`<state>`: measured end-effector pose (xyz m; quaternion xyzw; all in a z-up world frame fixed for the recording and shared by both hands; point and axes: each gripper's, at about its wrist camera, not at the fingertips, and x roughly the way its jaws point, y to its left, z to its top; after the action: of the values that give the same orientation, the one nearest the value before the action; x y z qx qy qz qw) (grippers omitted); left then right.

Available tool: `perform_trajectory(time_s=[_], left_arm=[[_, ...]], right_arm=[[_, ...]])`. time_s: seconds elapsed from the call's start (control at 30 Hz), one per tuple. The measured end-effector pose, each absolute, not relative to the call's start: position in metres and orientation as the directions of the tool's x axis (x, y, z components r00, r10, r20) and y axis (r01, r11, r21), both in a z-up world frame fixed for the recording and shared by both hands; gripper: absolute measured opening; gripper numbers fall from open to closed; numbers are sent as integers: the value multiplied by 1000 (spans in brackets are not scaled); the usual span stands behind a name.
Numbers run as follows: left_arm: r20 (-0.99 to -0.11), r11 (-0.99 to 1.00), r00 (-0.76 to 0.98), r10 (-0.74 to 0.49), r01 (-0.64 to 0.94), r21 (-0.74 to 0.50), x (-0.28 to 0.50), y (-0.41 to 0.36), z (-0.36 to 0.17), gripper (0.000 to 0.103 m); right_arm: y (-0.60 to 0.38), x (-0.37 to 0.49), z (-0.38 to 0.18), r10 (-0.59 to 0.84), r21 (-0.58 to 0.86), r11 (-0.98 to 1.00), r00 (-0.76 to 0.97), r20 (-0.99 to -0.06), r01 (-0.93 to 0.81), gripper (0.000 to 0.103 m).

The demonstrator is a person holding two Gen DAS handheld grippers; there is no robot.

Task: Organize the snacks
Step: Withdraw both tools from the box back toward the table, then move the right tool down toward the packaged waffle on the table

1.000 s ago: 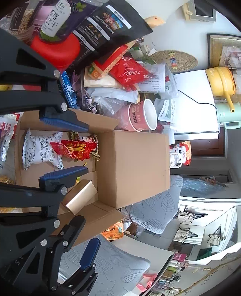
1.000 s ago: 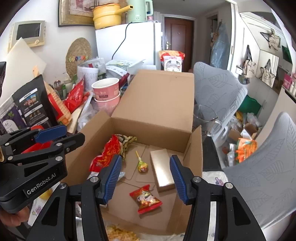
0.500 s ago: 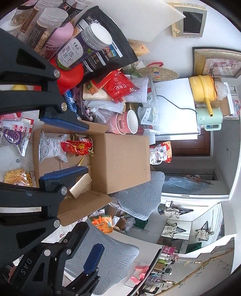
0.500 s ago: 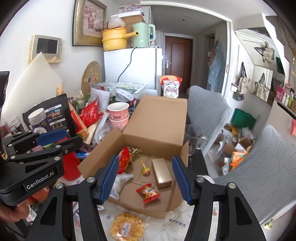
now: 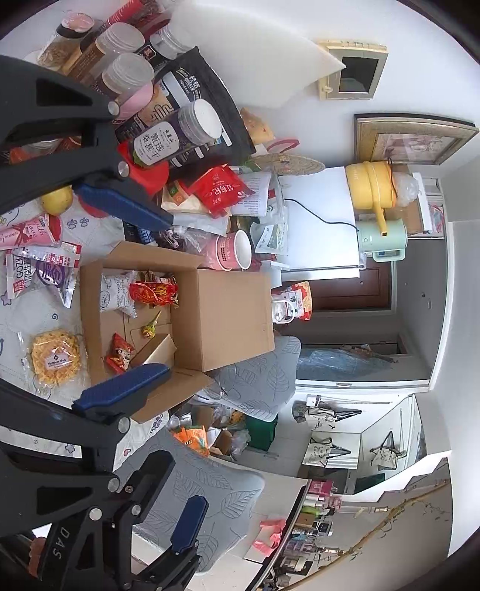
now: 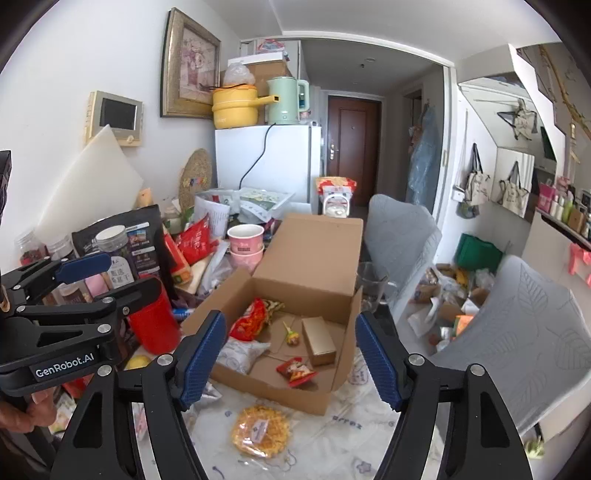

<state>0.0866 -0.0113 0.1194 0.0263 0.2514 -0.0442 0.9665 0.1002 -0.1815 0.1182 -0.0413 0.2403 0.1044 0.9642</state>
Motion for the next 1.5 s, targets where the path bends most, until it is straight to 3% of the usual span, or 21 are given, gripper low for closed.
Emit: perform_trajectory(time_s=[0.1, 0.83, 1.5], left_arm=[[-489, 993, 868, -89, 113, 20, 75, -11, 117, 76], [-560, 993, 821, -115, 111, -40, 25, 20, 60, 76], [-676, 993, 729, -111, 60, -99, 41, 50, -21, 76]], right_arm=[[-181, 85, 117, 188, -32, 973, 868, -460, -227, 80], [-173, 42, 62, 243, 34, 964, 825, -510, -262, 80], [-175, 62, -13, 234, 77, 968, 760, -606, -237, 80]])
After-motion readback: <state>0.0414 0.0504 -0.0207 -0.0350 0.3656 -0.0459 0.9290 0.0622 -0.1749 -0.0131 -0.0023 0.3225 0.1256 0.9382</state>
